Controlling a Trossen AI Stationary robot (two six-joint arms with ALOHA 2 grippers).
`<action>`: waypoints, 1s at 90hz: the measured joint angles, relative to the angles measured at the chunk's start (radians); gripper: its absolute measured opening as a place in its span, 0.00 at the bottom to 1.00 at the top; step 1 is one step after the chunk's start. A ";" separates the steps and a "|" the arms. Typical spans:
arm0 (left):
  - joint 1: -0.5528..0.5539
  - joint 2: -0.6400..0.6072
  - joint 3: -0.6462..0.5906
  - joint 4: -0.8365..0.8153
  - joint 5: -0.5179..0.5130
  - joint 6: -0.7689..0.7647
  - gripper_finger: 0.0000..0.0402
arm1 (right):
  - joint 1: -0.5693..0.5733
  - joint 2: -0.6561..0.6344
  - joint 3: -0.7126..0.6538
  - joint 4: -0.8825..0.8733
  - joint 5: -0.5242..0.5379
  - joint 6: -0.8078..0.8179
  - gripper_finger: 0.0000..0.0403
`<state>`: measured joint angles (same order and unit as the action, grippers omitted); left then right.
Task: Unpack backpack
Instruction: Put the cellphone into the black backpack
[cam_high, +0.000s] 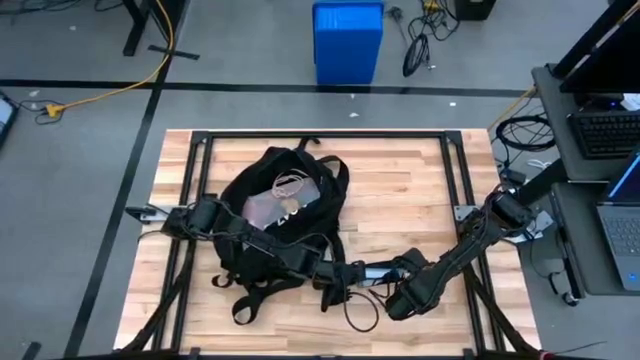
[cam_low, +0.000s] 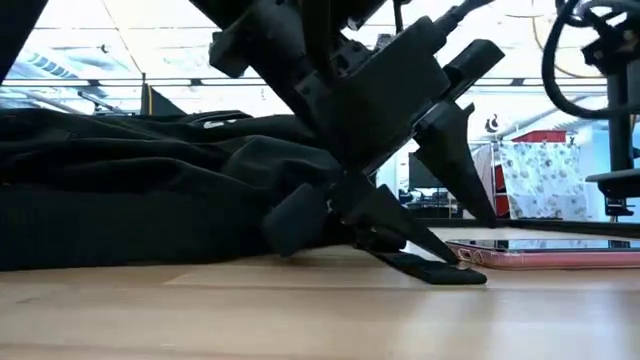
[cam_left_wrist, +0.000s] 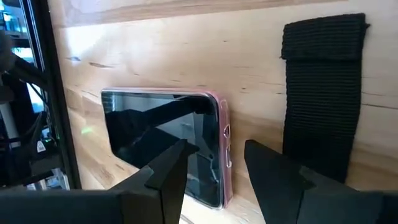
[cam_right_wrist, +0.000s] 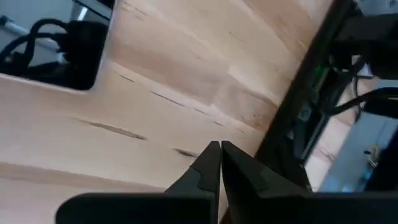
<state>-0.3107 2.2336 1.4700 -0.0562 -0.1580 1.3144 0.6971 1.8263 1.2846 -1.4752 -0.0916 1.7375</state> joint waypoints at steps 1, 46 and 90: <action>0.000 0.000 0.000 0.001 0.000 0.000 0.38 | 0.000 0.000 -0.005 0.008 -0.002 -0.001 0.00; 0.001 0.003 -0.002 0.010 -0.004 -0.001 0.38 | -0.062 0.000 -0.173 0.242 -0.004 -0.087 0.00; 0.002 0.003 -0.002 0.014 -0.007 -0.052 0.38 | -0.089 -0.003 -0.262 0.421 0.033 -0.161 0.00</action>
<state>-0.3088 2.2364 1.4677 -0.0422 -0.1650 1.2621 0.6079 1.8232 1.0229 -1.0542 -0.0586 1.5760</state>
